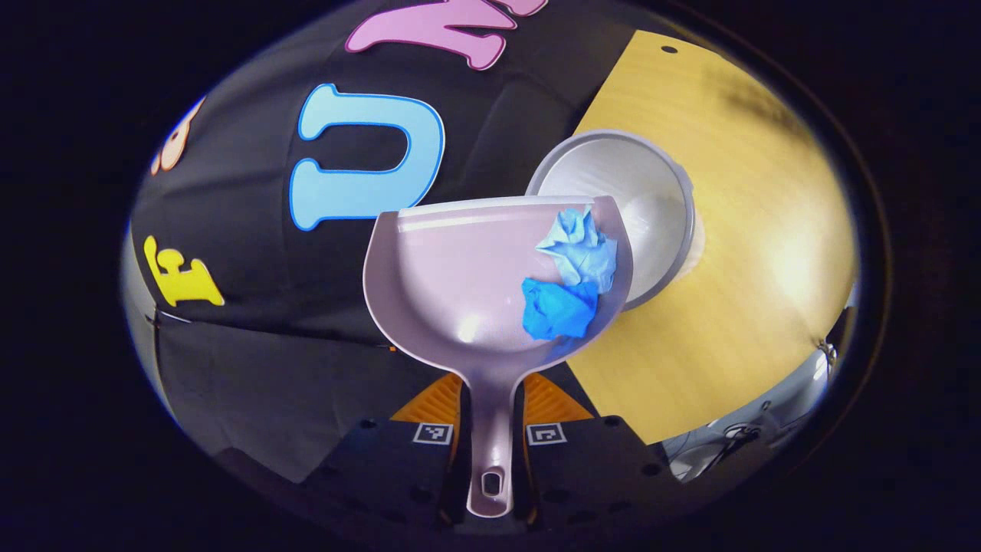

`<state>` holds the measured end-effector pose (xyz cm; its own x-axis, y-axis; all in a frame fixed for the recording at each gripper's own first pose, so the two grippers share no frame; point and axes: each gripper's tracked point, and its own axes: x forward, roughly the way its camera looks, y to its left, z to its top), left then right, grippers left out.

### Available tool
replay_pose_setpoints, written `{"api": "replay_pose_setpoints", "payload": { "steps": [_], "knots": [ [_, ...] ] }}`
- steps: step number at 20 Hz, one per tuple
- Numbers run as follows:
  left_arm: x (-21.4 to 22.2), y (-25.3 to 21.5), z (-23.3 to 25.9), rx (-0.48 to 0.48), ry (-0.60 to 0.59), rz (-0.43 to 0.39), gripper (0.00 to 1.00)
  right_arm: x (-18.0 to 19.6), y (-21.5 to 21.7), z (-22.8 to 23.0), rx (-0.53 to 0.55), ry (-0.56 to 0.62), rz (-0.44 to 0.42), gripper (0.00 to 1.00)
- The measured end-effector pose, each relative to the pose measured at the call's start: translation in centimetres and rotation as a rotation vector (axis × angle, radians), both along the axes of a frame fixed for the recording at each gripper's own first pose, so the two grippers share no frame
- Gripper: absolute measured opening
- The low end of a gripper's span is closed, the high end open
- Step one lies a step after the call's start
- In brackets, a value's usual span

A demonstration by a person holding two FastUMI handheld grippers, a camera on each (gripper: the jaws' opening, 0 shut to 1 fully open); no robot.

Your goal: Pick up the small broom and dustpan from the desktop, sweep the trash into the dustpan with the broom, and then empty the trash into the garbage bin.

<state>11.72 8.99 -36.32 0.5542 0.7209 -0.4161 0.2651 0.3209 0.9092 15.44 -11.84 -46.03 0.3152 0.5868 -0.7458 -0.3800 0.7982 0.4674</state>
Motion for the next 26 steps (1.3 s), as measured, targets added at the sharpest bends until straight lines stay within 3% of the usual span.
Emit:
{"api": "replay_pose_setpoints", "payload": {
  "steps": [6,8,12,18,21,24,26],
  "knots": [
    [0.0,0.4,0.1,0.161,0.008,-0.058,0.19,-0.1,0.3,-0.3,-0.009,0.004,-0.001,0.20],
    [-0.1,0.5,0.0,0.144,-0.001,-0.055,0.19,-0.2,0.2,-0.3,-0.013,0.001,0.000,0.20],
    [0.2,-1.1,-0.6,-0.058,-0.079,-0.032,0.19,-0.3,0.3,-0.2,-0.013,0.000,-0.011,0.20],
    [-1.3,-8.8,1.1,-0.383,-0.247,-0.119,0.18,-2.0,1.8,2.0,-0.011,-0.047,0.003,0.20],
    [-3.4,-15.2,0.9,-0.539,-0.236,-0.221,0.18,-2.4,3.0,3.6,0.030,-0.050,-0.016,0.20],
    [-6.2,-21.7,-2.0,-0.737,-0.203,-0.226,0.19,-3.3,2.8,4.6,0.018,-0.067,-0.062,0.20],
    [-6.8,-24.9,-4.5,-0.818,-0.173,-0.228,0.19,-4.6,1.9,4.3,-0.028,-0.064,-0.094,0.20]
  ]
}}
